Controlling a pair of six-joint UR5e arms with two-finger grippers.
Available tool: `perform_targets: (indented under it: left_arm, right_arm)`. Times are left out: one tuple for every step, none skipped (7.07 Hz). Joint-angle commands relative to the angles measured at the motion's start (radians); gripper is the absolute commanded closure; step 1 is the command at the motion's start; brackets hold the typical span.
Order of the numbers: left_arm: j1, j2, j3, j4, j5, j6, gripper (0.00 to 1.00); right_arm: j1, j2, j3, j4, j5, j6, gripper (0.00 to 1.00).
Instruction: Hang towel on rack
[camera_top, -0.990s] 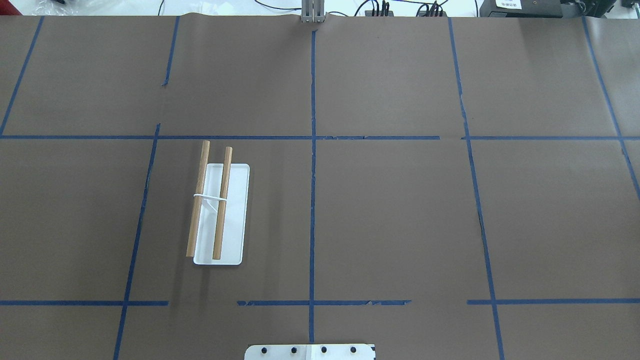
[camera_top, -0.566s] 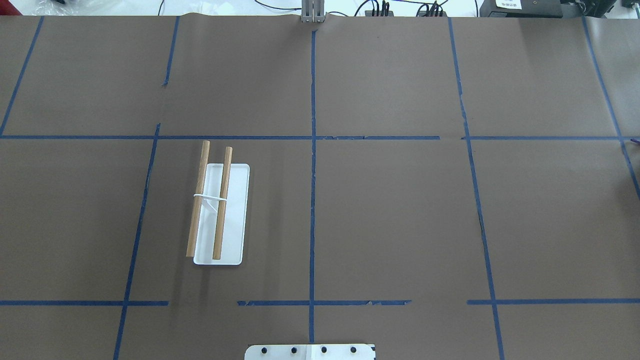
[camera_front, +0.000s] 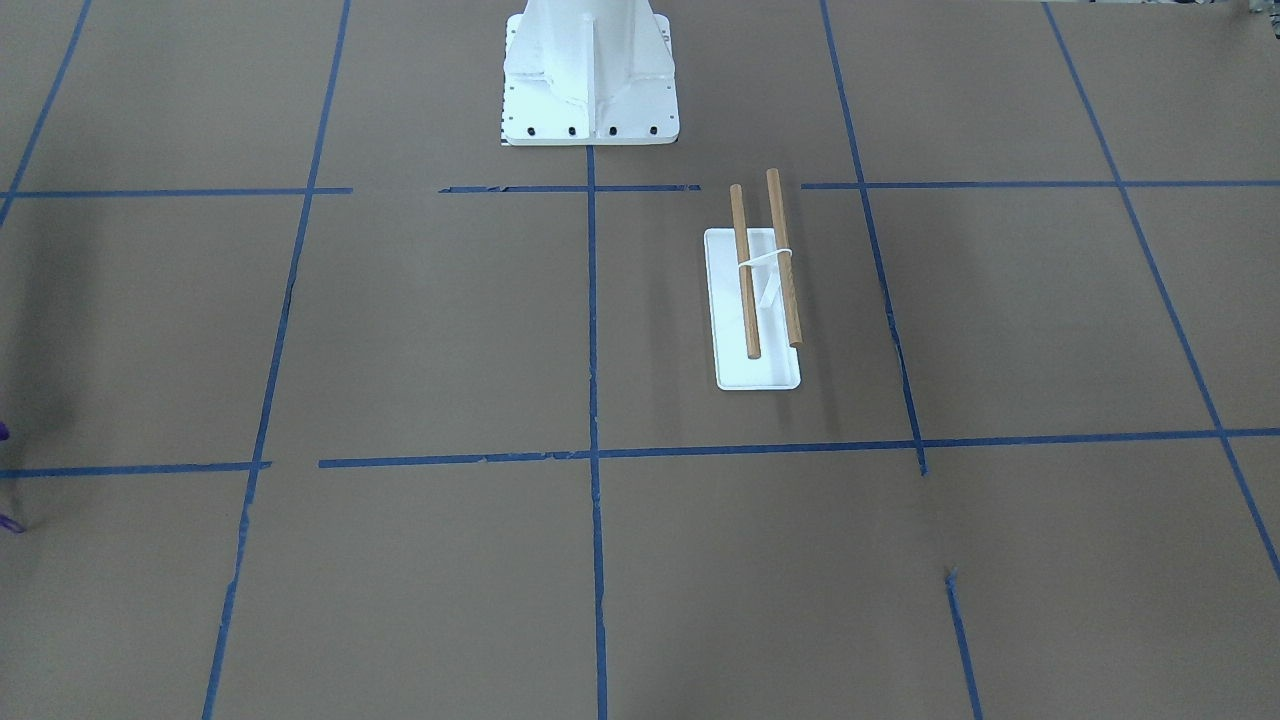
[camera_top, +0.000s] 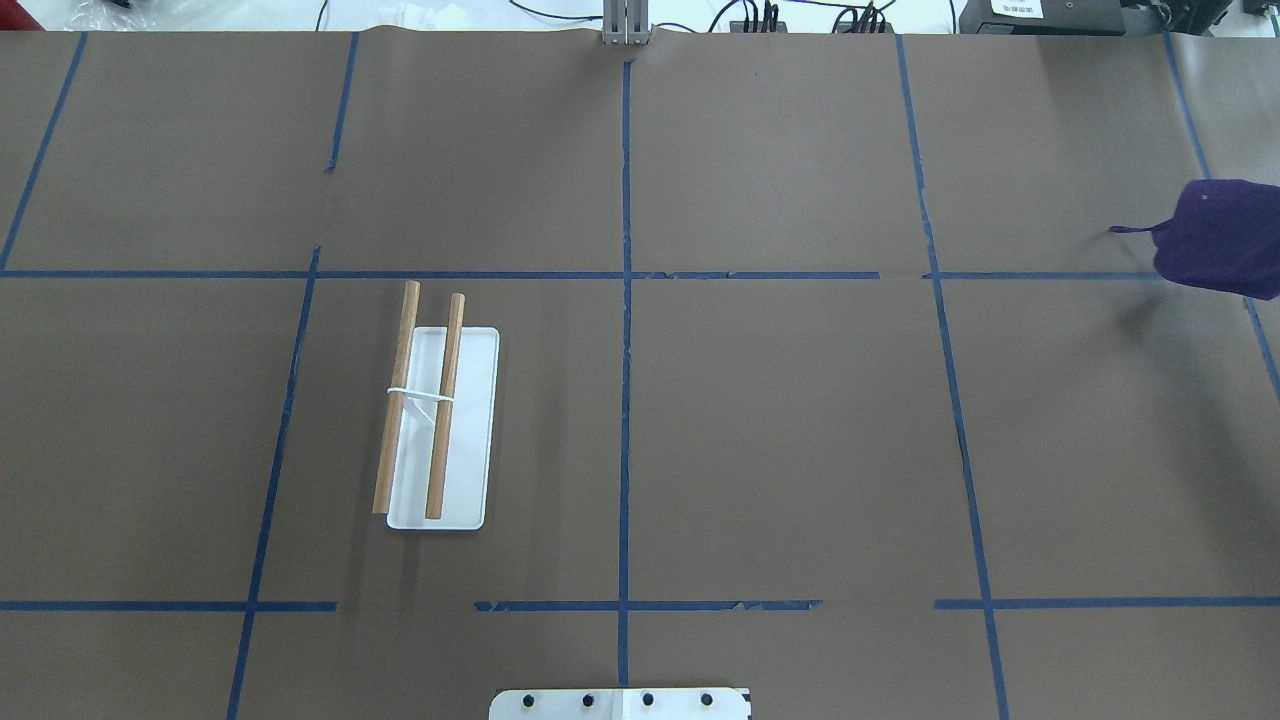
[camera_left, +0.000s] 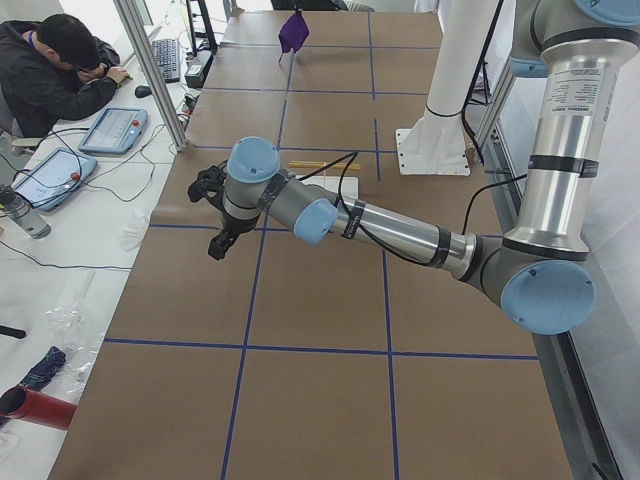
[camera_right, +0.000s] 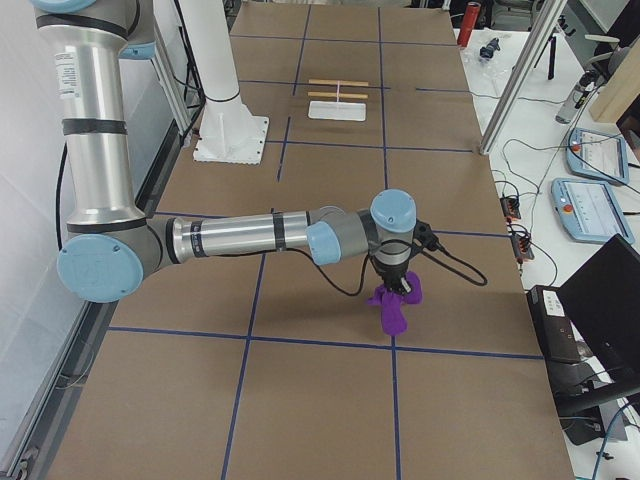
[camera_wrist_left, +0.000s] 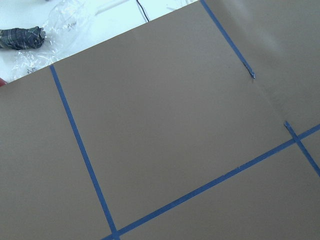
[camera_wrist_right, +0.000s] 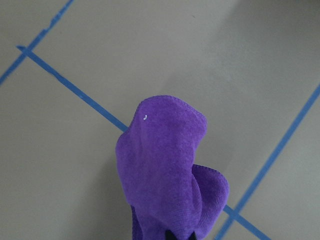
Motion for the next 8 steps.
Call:
perform_targets:
  left_arm:
    - [0.092,-0.067,-0.021,-0.005,0.001,-0.274,0.0]
    - [0.162,-0.092,-0.061,-0.005,0.004,-0.493,0.0]
    - [0.209,-0.134,-0.084,-0.005,0.004,-0.651,0.0]
    - [0.249,-0.173,-0.092,-0.005,0.002,-0.794,0.0]
    - [0.32,-0.248,-0.089,-0.005,0.004,-0.996,0.0]
    - [0.412,-0.329,-0.083,-0.005,0.01,-1.241,0.0]
    - [0.507,-0.412,-0.069,-0.006,0.014,-1.465,0.0]
    - [0.551,-0.476,-0.041,-0.011,0.042,-1.613,0.0]
  right_arm:
    - [-0.144,0.091,0.11,-0.001,0.01,0.34,1.0]
    - [-0.216,0.174,0.13,-0.001,0.003,0.453,1.0]
    - [-0.264,0.237,0.15,-0.003,-0.032,0.457,1.0]
    - [-0.319,0.278,0.189,-0.004,-0.087,0.46,1.0]
    - [-0.365,0.314,0.217,-0.006,-0.133,0.483,1.0]
    - [-0.413,0.346,0.245,-0.006,-0.194,0.49,1.0]
    - [-0.48,0.381,0.262,-0.006,-0.278,0.49,1.0]
    - [-0.551,0.414,0.273,-0.007,-0.346,0.506,1.0]
